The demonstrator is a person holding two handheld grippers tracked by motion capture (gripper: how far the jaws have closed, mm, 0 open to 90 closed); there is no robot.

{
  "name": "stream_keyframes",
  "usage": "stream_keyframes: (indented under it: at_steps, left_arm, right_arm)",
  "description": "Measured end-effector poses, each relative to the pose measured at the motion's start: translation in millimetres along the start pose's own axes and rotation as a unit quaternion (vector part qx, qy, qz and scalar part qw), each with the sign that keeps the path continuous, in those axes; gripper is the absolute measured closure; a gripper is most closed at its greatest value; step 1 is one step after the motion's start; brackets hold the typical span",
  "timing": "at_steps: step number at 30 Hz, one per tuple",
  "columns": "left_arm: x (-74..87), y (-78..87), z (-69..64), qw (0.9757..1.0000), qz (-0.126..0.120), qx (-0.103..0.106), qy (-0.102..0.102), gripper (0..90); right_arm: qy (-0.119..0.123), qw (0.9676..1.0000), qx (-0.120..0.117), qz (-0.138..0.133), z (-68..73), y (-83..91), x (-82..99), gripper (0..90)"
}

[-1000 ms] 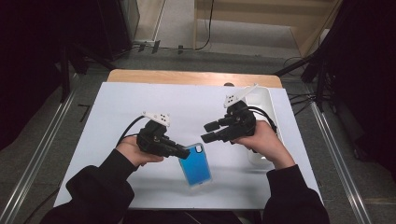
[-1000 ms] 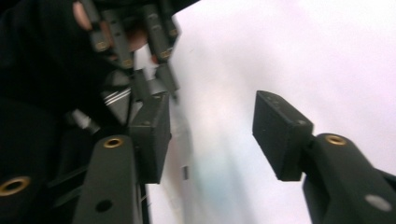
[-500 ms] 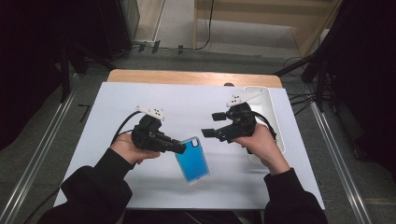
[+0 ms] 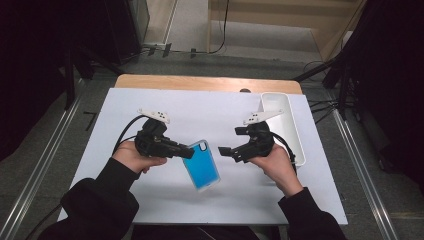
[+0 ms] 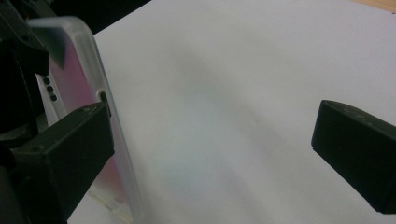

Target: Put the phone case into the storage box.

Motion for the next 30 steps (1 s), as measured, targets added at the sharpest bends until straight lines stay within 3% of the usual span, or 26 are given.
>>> stream_keyframes:
  at_steps: [11, 15, 23, 30]
  left_arm:
    - [-3.3, 11.6, 6.9, 0.9993, -0.012, -0.031, 0.016, 79.2]
    - [-4.1, 14.3, 9.9, 0.9987, -0.014, -0.040, 0.027, 79.2]
    - [-8.1, 14.9, 18.2, 0.9967, -0.020, -0.046, 0.063, 79.2]
    - [-12.4, 14.2, 24.5, 0.9952, -0.022, -0.057, 0.077, 79.2]
  right_arm:
    - [0.003, 0.9998, 0.019, -0.008, 7.9, -5.2, 11.5, 0.0]
    - [0.002, 0.9991, 0.040, -0.013, 8.4, -4.2, 15.3, 0.0]
    - [-0.013, 0.9989, 0.042, -0.016, 12.0, -3.3, 25.7, 0.0]
    - [0.000, 0.9989, 0.044, -0.016, 19.0, -4.4, 29.8, 0.0]
Point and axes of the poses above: each handheld gripper's, and its own axes: y roughly backward along the jaws, x roughly out of its underside, z roughly to its left, the point moved 6 cm from there along -y, roughly forward along the jaws, and after that the axes turned 2 degrees about -x, right-handed, at the moved point
